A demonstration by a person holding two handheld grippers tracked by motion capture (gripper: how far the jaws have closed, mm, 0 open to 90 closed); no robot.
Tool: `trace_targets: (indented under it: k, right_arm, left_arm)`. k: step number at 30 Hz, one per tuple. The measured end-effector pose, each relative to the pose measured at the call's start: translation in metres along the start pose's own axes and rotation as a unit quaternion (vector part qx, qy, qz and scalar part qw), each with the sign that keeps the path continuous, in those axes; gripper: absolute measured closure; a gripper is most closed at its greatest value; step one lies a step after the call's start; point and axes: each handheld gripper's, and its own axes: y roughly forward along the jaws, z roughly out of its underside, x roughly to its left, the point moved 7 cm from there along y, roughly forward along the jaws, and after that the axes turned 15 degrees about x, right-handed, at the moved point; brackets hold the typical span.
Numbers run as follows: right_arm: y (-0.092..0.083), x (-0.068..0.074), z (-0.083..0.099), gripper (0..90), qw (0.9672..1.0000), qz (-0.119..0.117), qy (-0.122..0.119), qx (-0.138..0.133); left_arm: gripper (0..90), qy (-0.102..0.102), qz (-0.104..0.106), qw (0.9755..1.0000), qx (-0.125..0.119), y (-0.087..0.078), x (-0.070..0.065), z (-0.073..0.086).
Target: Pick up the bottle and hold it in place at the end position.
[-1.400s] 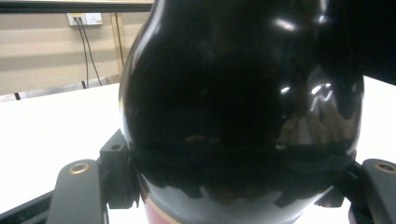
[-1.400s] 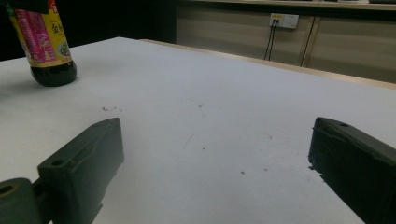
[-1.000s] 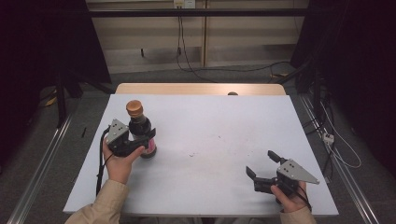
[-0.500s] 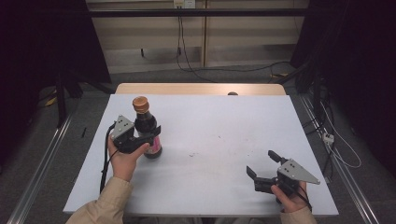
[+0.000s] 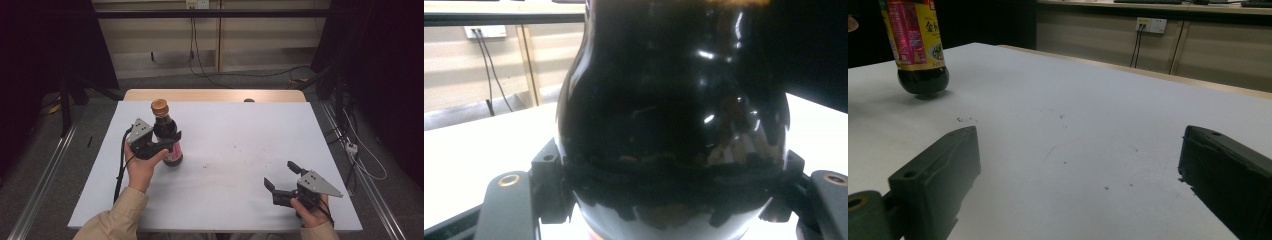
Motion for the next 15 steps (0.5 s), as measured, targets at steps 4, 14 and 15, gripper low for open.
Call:
trace_targets:
  k: [4, 14, 15]
  right_arm:
    - [0.000, 0.000, 0.000, 2.8, 1.0000, 0.001, -0.001, 0.000]
    - [0.000, 0.000, 0.000, 2.8, 1.0000, 0.002, 0.001, 0.000]
    - [0.000, 0.000, 0.000, 2.8, 1.0000, 0.002, 0.001, 0.000]
  left_arm:
    - [27.7, -0.004, 0.009, 0.9999, -0.001, 0.007, -0.005, -0.004]
    - [27.7, 0.008, 0.023, 0.9997, 0.001, 0.021, -0.017, -0.014]
    - [27.7, 0.008, 0.023, 0.9997, 0.001, 0.021, -0.017, -0.014]
